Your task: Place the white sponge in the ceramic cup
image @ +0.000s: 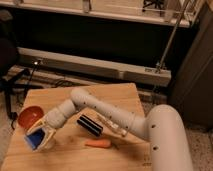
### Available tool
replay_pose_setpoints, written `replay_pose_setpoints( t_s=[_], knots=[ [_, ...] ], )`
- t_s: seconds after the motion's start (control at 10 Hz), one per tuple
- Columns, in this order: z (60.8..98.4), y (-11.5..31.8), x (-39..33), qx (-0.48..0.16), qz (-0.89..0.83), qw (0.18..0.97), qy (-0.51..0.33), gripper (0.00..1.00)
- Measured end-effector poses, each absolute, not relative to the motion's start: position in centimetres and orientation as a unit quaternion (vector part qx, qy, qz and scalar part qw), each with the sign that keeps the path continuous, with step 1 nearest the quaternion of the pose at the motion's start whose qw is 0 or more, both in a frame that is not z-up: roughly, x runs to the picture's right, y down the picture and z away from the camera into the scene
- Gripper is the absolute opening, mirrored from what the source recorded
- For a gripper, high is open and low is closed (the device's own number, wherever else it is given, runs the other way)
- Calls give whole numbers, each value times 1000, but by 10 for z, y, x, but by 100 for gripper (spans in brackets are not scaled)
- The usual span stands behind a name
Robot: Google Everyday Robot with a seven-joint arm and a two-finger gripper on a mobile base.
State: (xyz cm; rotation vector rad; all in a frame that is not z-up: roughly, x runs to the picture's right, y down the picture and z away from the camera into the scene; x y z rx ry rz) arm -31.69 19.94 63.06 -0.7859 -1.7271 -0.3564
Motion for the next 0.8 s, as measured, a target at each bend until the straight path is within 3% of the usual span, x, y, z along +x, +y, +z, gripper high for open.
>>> replay_pose_setpoints(
  t_s=[0.8],
  knots=[
    [644, 201, -319, -359, -157, 577, -717, 0]
  ],
)
